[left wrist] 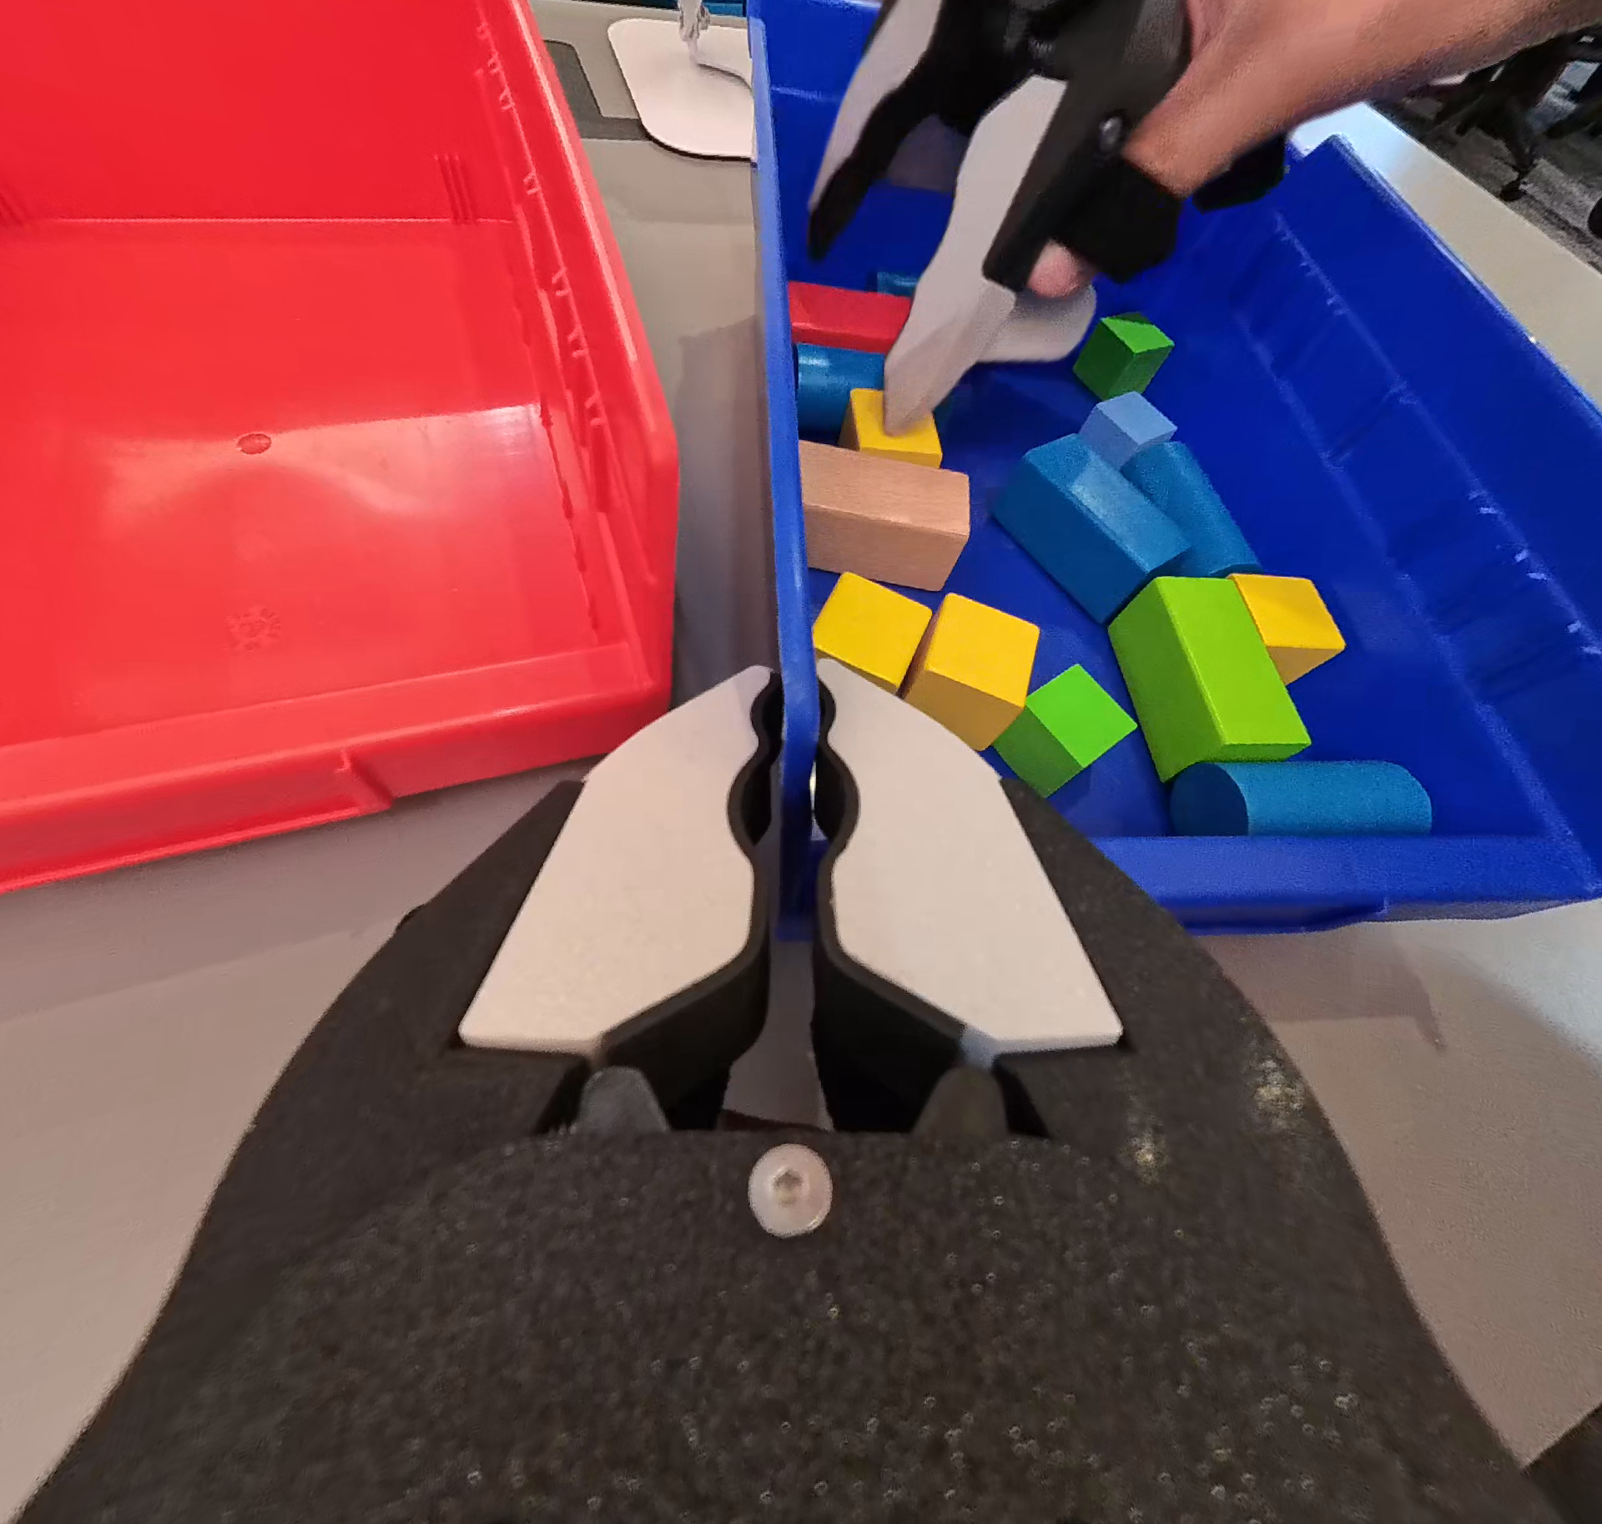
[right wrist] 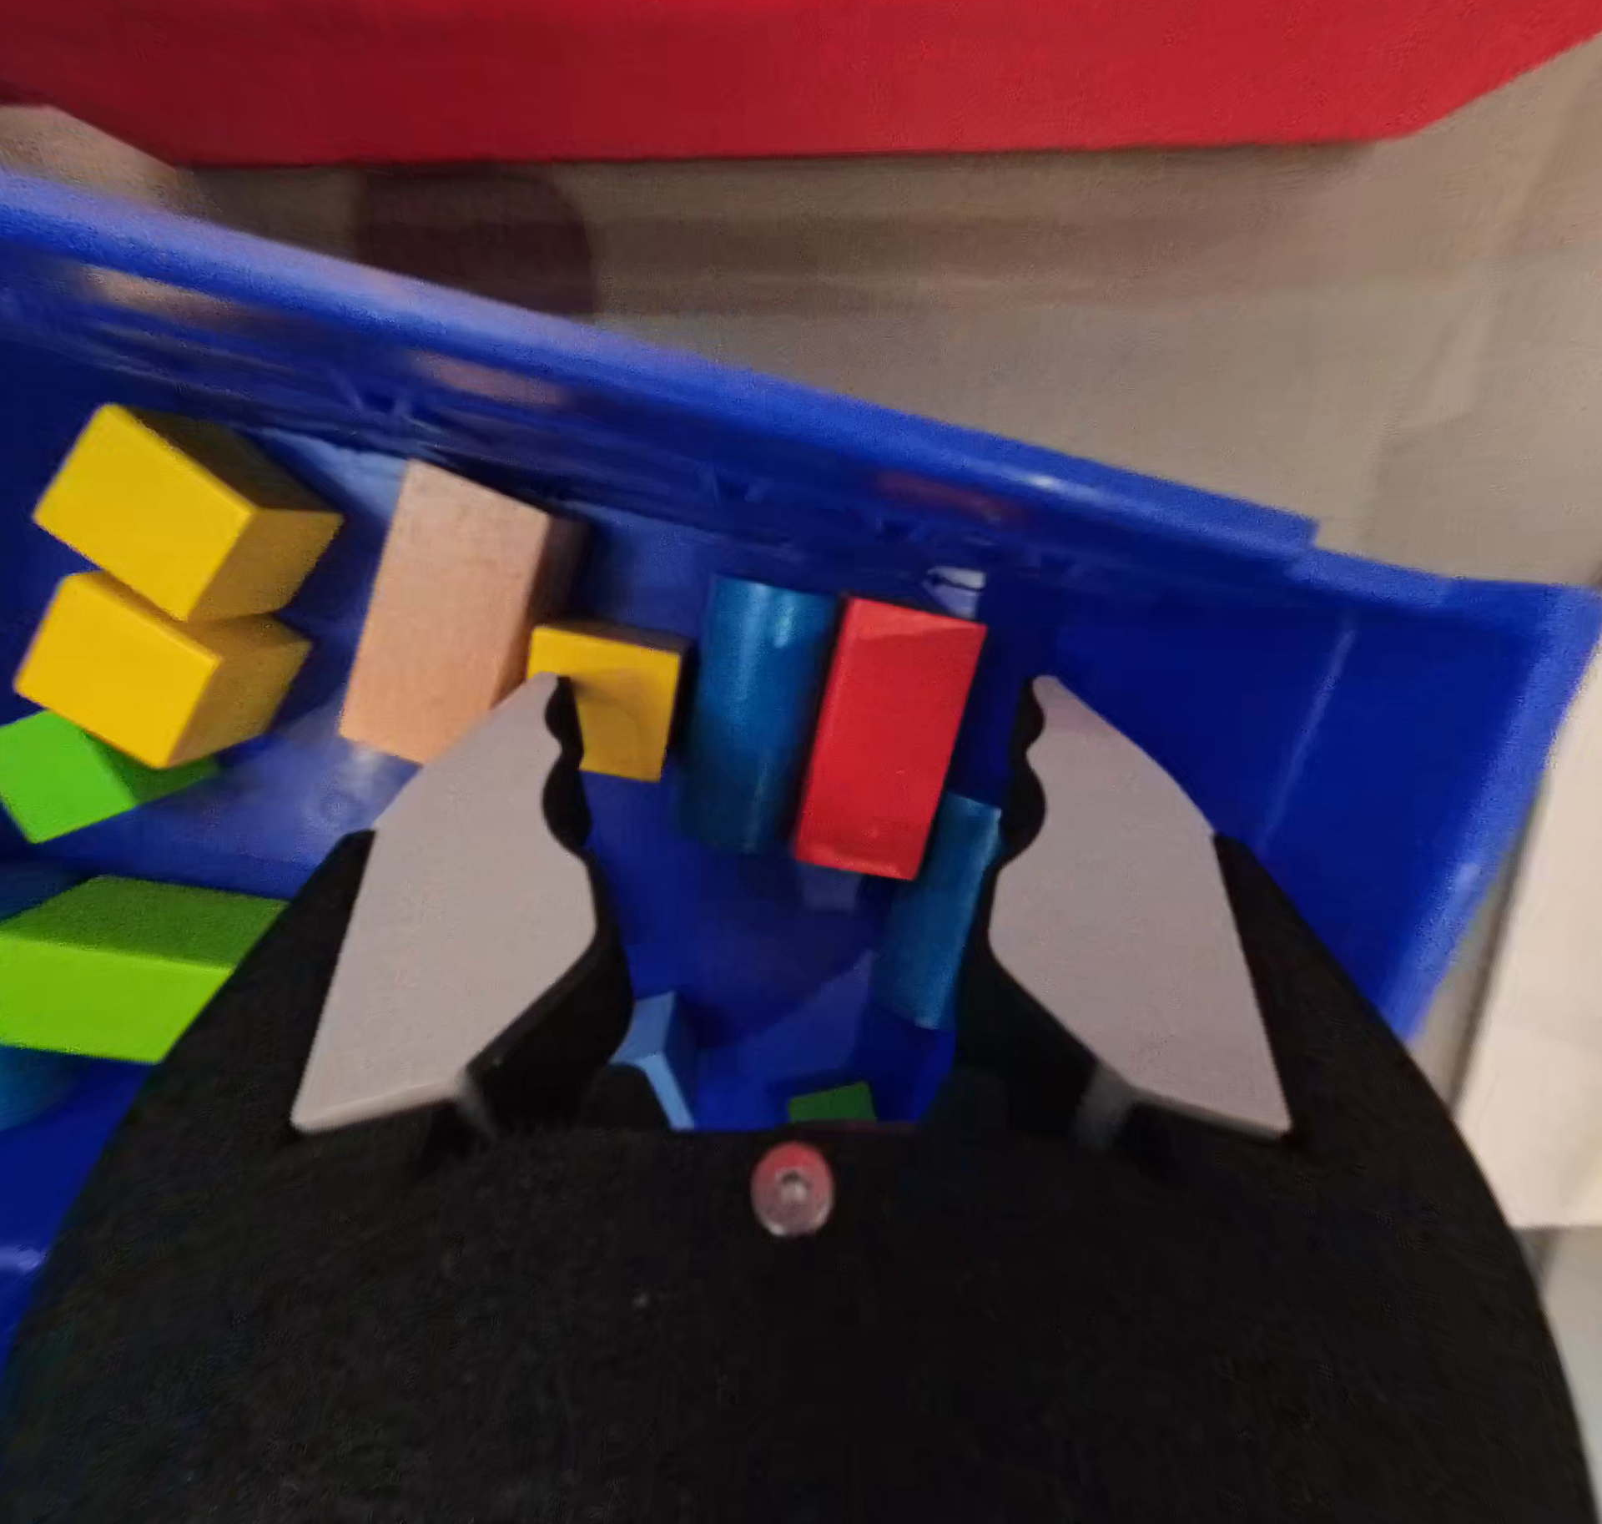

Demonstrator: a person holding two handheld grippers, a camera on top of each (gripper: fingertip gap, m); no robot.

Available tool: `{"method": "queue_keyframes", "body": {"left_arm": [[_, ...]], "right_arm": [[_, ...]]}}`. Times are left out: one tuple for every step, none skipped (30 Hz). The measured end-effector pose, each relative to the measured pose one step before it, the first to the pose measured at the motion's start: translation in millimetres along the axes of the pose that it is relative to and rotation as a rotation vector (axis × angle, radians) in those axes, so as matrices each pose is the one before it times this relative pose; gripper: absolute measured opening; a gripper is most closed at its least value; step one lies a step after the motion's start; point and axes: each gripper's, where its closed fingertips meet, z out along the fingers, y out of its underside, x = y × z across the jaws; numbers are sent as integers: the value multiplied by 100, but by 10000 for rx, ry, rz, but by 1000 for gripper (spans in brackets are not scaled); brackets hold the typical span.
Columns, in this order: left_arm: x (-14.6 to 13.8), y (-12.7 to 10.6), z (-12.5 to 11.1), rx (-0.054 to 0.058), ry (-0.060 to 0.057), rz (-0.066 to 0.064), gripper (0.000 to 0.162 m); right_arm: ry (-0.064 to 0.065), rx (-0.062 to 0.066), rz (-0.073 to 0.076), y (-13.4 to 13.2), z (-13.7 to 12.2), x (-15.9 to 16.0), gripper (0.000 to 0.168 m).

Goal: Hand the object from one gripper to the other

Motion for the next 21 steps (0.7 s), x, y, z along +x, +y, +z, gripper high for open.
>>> {"method": "queue_keyframes", "body": {"left_arm": [[4,-5,-2,5,3,-11,4],[-5,1,4,-2,-10,1,4],[-4,6,-3,-11,-22,9,4],[-7,-3,1,-13,-39,9,4],[-11,3,-7,-11,-52,17,4],[-7,-1,-5,-10,-38,19,4],[53,7,4,-25,17,32,4],[164,29,18,-43,100,52,4],[206,10,28,-34,123,-3,3],[151,17,20,-28,107,-77,4],[61,15,21,-11,70,-88,4],[8,-6,-6,7,5,-24,4],[-5,7,-2,0,-18,11,4],[6,-3,-2,-3,-14,-1,4],[-1,0,5,-1,-4,6,4],[-2,-2,-4,2,5,-1,4],[3,-2,1,1,3,1,4],[7,6,-3,-2,-1,7,4],[7,-1,1,1,6,1,4],[17,-5,3,4,11,-3,3],[1,7,1,2,9,1,4]], "right_arm": [[-941,-285,388,503,449,-1102,98],[-590,-138,211,479,512,-772,109],[-534,-462,-140,880,579,-890,114],[-616,-323,-178,631,488,-1336,120],[-705,147,-471,-159,-78,-1786,107],[-994,-82,44,33,-49,-2260,98],[-904,-172,-24,260,144,-2238,93],[-770,-517,-340,756,220,-2239,83],[-269,-111,-382,61,183,-1602,89],[-453,-207,-422,206,-116,-1814,67],[-188,-374,-156,230,-101,-1174,62],[520,-238,23,61,-299,-39,66],[355,-52,-235,-48,-420,-298,64],[201,237,-412,-464,-406,-522,59],[473,264,-473,-604,-310,46,47],[447,79,-586,-374,38,114,33],[114,-51,-682,-177,520,-326,22],[129,72,-706,-351,863,-242,18],[204,147,-574,-403,1079,-102,20],[92,7,-415,-218,1156,-105,24],[392,-285,-260,255,1131,555,28]]}}
